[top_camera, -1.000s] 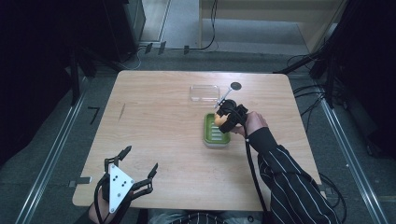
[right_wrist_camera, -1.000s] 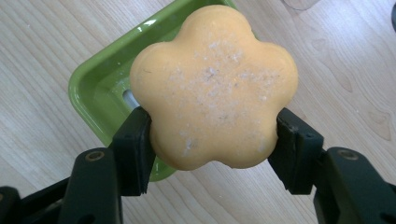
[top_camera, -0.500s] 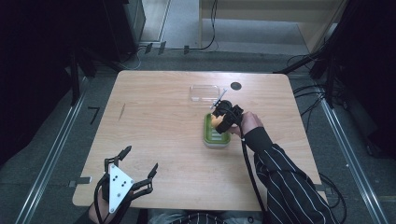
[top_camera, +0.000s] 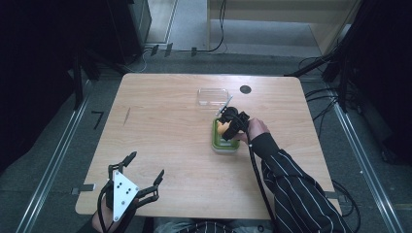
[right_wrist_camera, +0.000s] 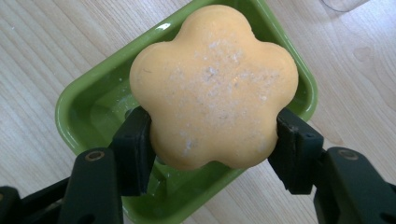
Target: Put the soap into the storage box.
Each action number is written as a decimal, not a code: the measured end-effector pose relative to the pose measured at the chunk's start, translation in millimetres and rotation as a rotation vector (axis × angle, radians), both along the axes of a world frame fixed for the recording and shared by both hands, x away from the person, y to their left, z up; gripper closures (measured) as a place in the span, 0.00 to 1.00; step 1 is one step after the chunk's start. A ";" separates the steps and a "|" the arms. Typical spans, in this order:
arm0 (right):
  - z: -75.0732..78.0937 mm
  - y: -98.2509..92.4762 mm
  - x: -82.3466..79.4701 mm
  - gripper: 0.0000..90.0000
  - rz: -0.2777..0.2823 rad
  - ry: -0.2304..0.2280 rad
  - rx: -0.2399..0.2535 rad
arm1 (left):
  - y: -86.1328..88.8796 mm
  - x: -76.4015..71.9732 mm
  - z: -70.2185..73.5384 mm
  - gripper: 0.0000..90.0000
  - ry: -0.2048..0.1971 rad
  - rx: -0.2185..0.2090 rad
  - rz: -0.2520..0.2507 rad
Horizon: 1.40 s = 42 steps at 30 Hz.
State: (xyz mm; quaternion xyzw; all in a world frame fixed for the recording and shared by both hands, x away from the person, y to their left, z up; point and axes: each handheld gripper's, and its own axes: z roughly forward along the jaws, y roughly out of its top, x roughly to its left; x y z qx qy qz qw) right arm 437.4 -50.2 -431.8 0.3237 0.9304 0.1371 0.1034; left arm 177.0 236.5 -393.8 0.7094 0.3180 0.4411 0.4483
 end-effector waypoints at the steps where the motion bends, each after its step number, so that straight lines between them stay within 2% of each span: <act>1: -1.1 0.1 0.1 0.45 -0.001 -0.003 0.001 | -0.1 -0.1 0.0 0.15 0.000 0.000 0.000; 3: -3.5 -0.1 1.5 0.45 0.012 -0.001 0.004 | 0.0 0.0 0.1 0.15 0.000 -0.001 0.001; 6: -6.2 -0.1 2.3 0.45 0.000 0.001 0.007 | 0.0 0.0 0.1 0.15 0.000 0.000 0.000; 18: -17.1 5.4 1.4 0.45 0.033 0.000 -0.015 | -0.1 -0.1 0.1 0.15 0.000 -0.001 0.000; 24: -20.5 6.7 1.0 0.44 0.039 0.018 -0.033 | 0.2 -0.2 0.2 0.15 0.001 -0.002 0.000; 26: -21.4 6.6 1.0 0.41 0.040 0.022 -0.036 | 0.0 -0.1 0.2 0.15 0.000 -0.004 0.000; 38: 1.5 0.5 -7.6 0.28 0.042 -0.014 0.012 | -0.7 0.3 0.4 0.15 -0.001 0.000 -0.003; 42: 8.6 -3.0 -12.2 0.22 0.032 -0.014 0.008 | -0.8 0.6 0.4 0.15 -0.002 -0.002 -0.005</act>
